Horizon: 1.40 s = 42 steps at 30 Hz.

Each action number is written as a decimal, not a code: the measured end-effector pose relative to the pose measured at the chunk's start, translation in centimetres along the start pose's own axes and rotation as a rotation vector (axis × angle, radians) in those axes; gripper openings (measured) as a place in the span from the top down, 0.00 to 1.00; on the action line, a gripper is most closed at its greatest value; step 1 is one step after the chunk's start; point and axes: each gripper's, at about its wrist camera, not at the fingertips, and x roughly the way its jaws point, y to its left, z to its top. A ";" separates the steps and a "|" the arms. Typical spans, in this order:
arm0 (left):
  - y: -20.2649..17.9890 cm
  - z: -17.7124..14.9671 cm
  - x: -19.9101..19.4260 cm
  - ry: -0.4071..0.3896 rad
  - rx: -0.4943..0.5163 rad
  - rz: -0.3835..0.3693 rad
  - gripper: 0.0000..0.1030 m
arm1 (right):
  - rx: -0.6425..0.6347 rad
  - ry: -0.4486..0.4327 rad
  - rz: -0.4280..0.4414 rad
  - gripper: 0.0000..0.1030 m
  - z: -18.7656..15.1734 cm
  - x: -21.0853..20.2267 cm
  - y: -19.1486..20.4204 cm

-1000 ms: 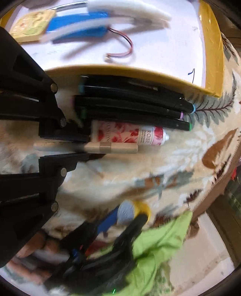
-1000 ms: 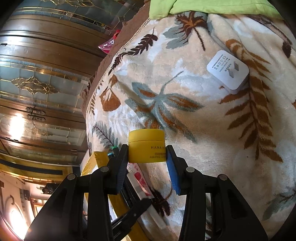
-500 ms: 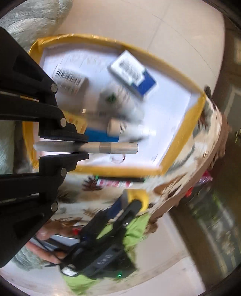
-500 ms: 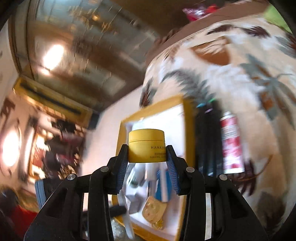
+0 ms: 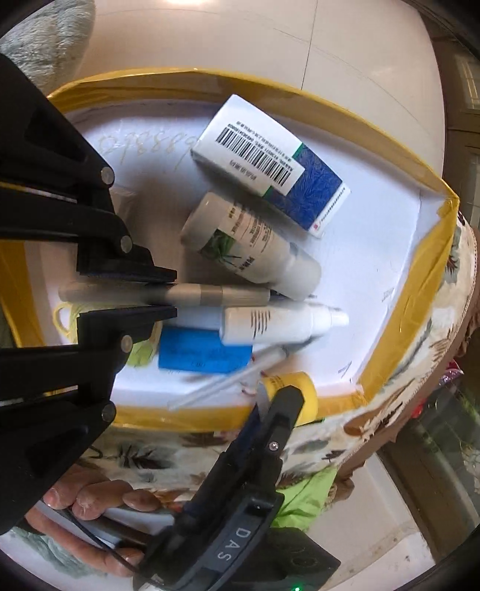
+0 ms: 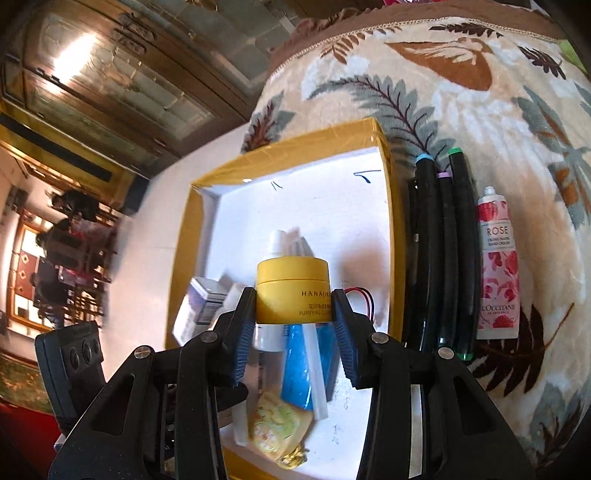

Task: Organize rigid objects
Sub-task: 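Release the yellow tin in the tray while the left tool releases the white pen, then grasp the rose hand cream tube with the right tool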

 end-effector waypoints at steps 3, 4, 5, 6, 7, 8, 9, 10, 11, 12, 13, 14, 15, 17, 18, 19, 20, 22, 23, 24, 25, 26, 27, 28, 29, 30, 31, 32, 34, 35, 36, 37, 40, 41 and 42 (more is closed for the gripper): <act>0.0 -0.2 0.2 0.004 0.004 0.008 0.89 | -0.017 0.002 -0.062 0.61 0.2 1.0 0.0; -0.2 -0.3 0.1 -0.004 0.009 0.014 0.89 | -0.019 -0.002 -0.083 0.61 0.3 1.2 0.0; -0.3 -0.2 0.2 -0.004 0.011 0.016 0.89 | -0.017 -0.001 -0.096 0.61 0.3 1.4 0.0; -0.4 -0.3 0.3 -0.002 0.016 0.017 0.89 | -0.015 0.000 -0.098 0.61 0.4 1.5 0.0; -0.4 -0.3 0.4 -0.001 0.016 0.017 0.88 | -0.014 -0.004 -0.099 0.61 0.4 1.5 0.0; -0.4 -0.4 0.4 -0.004 0.015 0.014 0.87 | -0.014 -0.012 -0.102 0.61 0.5 1.4 0.1; -0.5 -0.5 0.3 -0.009 0.011 0.006 0.85 | -0.015 -0.018 -0.102 0.61 0.5 1.3 0.1; -0.5 -0.7 0.2 -0.015 0.010 -0.008 0.79 | -0.014 -0.021 -0.105 0.60 0.7 1.4 0.2; -0.3 -0.9 0.0 -0.021 0.013 -0.017 0.70 | -0.009 -0.026 -0.109 0.60 0.7 1.2 0.2; -0.4 -1.3 -0.3 -0.031 0.016 -0.022 0.61 | -0.007 -0.031 -0.107 0.60 0.7 0.9 0.2; -0.5 -1.6 -0.5 -0.039 0.014 -0.021 0.42 | -0.007 -0.035 -0.108 0.60 0.7 0.7 0.3; -0.6 -1.8 -0.7 -0.051 0.013 -0.019 0.35 | -0.006 -0.044 -0.110 0.60 0.6 0.3 0.4; -0.7 -2.2 -1.1 -0.072 0.012 -0.016 0.35 | -0.002 -0.053 -0.103 0.60 0.5 -0.1 0.4; -0.9 -2.6 -1.6 -0.084 0.012 -0.025 0.35 | 0.008 -0.081 -0.078 0.60 0.4 -1.1 0.5; -1.1 -3.1 -1.8 -0.082 0.017 -0.040 0.35 | 0.018 -0.094 -0.073 0.60 0.4 -1.6 0.4; -1.2 -3.4 -2.0 -0.083 0.022 -0.048 0.35 | 0.035 -0.109 -0.061 0.60 0.4 -2.2 0.2; -1.4 -3.8 -2.1 -0.088 0.028 -0.052 0.35 | 0.050 -0.119 -0.043 0.60 0.3 -2.7 0.0; -2.1 -4.5 -2.6 -0.098 0.032 -0.053 0.35 | 0.076 -0.137 -0.019 0.60 0.2 -3.6 -0.5; -2.5 -4.8 -2.8 -0.104 0.034 -0.062 0.35 | 0.097 -0.161 -0.011 0.60 0.0 -4.4 -1.0; -2.9 -5.2 -3.1 -0.112 0.041 -0.076 0.35 | 0.116 -0.178 -0.007 0.60 -0.1 -4.9 -1.5; -3.4 -5.6 -3.4 -0.120 0.052 -0.081 0.35 | 0.157 -0.200 0.000 0.60 -0.3 -5.7 -2.4; -4.0 -6.1 -3.7 -0.129 0.061 -0.082 0.35 | 0.192 -0.213 0.013 0.60 -0.4 -6.3 -3.2; -4.3 -6.3 -4.0 -0.135 0.066 -0.086 0.35 | 0.219 -0.221 0.031 0.60 -0.4 -6.8 -4.0; -4.7 -6.6 -4.3 -0.141 0.073 -0.097 0.35 | 0.241 -0.230 0.044 0.60 -0.5 -7.4 -4.7; -4.9 -6.8 -4.5 -0.145 0.078 -0.105 0.35 | 0.272 -0.248 0.050 0.60 -0.6 -8.3 -5.8; -5.3 -7.0 -4.7 -0.151 0.086 -0.114 0.35 | 0.292 -0.264 0.053 0.60 -0.7 -8.9 -6.6; -5.5 -7.1 -4.7 -0.154 0.088 -0.119 0.35 | 0.307 -0.274 0.056 0.60 -0.8 -9.3 -7.3; -5.7 -7.1 -4.6 -0.156 0.091 -0.123 0.35 | 0.328 -0.282 0.062 0.60 -0.7 -9.8 -8.3; -6.1 -7.1 -4.4 -0.151 0.095 -0.125 0.35 | 0.351 -0.292 0.051 0.60 -0.6 -10.2 -9.5; -6.2 -7.0 -4.4 -0.150 0.096 -0.128 0.35 | 0.364 -0.283 0.026 0.60 -0.4 -10.2 -10.3; -6.0 -7.1 -4.4 -0.150 0.093 -0.131 0.35 | 0.368 -0.268 0.007 0.60 -0.2 -9.8 -10.7; -6.1 -7.0 -4.4 -0.151 0.089 -0.134 0.35 | 0.373 -0.252 -0.014 0.60 -0.1 -9.5 -11.1; -6.1 -7.1 -4.3 -0.152 0.083 -0.140 0.35 | 0.368 -0.166 -0.073 0.60 0.3 -7.1 -11.8; -6.2 -7.1 -4.3 -0.152 0.083 -0.138 0.35 | 0.356 -0.135 -0.100 0.60 0.5 -6.2 -11.7; -6.2 -7.1 -4.3 -0.152 0.083 -0.137 0.35 | 0.340 -0.114 -0.122 0.60 0.6 -5.5 -11.6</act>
